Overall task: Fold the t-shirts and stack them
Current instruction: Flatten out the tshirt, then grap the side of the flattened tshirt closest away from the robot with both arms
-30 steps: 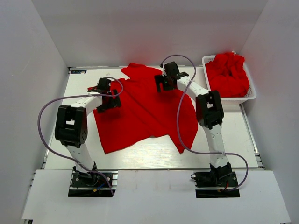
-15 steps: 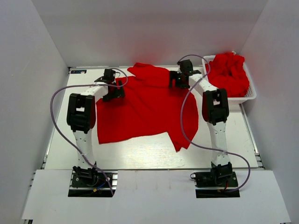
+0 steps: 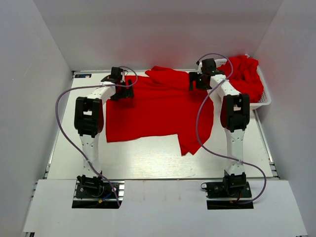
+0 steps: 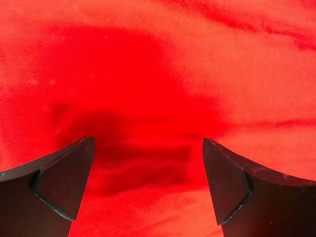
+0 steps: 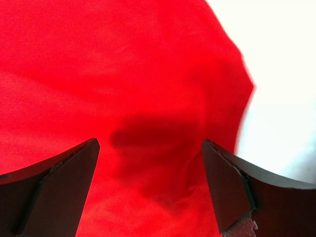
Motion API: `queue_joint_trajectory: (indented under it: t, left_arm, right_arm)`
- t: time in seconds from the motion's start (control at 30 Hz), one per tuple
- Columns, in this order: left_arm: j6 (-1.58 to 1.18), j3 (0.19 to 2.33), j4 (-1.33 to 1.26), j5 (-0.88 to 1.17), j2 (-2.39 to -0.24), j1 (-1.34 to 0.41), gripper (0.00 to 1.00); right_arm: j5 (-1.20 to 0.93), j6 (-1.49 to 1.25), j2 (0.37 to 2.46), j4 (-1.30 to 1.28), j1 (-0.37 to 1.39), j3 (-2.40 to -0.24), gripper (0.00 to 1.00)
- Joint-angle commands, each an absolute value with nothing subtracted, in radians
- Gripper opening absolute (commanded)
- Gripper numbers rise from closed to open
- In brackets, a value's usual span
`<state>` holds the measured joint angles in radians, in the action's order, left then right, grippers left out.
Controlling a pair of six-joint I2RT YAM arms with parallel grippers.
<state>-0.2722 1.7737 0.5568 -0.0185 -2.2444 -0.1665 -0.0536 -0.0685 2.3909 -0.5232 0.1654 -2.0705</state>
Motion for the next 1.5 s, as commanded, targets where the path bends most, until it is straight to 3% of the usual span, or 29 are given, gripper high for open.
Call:
queue_joint_trajectory:
  t: [0.0,0.17,0.27,0.3,0.53,0.7,1.07,1.27,1.3,1.47]
  left_arm:
    - [-0.277,1.72,0.604,-0.057,-2.034,-0.163,1.0]
    - [-0.406,1.452,0.636,-0.185,-1.71,-0.163,1.0]
    - [-0.541,1.272,0.695,-0.239,-1.594,-0.163,1.0]
    - [-0.617,1.178,0.75,-0.264,-1.516,-0.163,1.0]
    - [-0.744,0.956,0.819,-0.322,-1.427,-0.163,1.0]
    - [-0.787,0.844,0.798,-0.334,-1.385,-0.153,1.0]
    - [-0.801,0.72,0.562,-0.285,-1.322,-0.153,0.95]
    - [-0.788,0.71,0.511,-0.276,-1.38,-0.153,0.76]
    - [-0.788,0.71,0.511,-0.276,-1.399,-0.153,0.67]
    - [-0.788,0.664,0.473,-0.253,-1.42,-0.153,0.46]
  right_arm:
    - [-0.118,0.063,2.18,-0.491,0.21,-1.952,0.9]
    - [0.052,0.048,1.958,-0.462,0.29,-1.698,0.9]
    - [0.142,-0.047,1.81,-0.472,0.331,-1.501,0.9]
    - [0.182,-0.195,1.698,-0.501,0.345,-1.359,0.9]
    - [0.229,-0.437,1.387,-0.535,0.373,-1.019,0.9]
    - [0.213,-0.48,1.284,-0.607,0.394,-0.891,0.9]
    - [0.132,-0.44,1.299,-0.603,0.403,-0.916,0.9]
    - [0.144,-0.437,1.302,-0.623,0.403,-0.913,0.9]
    - [0.156,-0.44,1.301,-0.626,0.403,-0.91,0.9]
    - [0.184,-0.442,1.281,-0.66,0.405,-0.904,0.9]
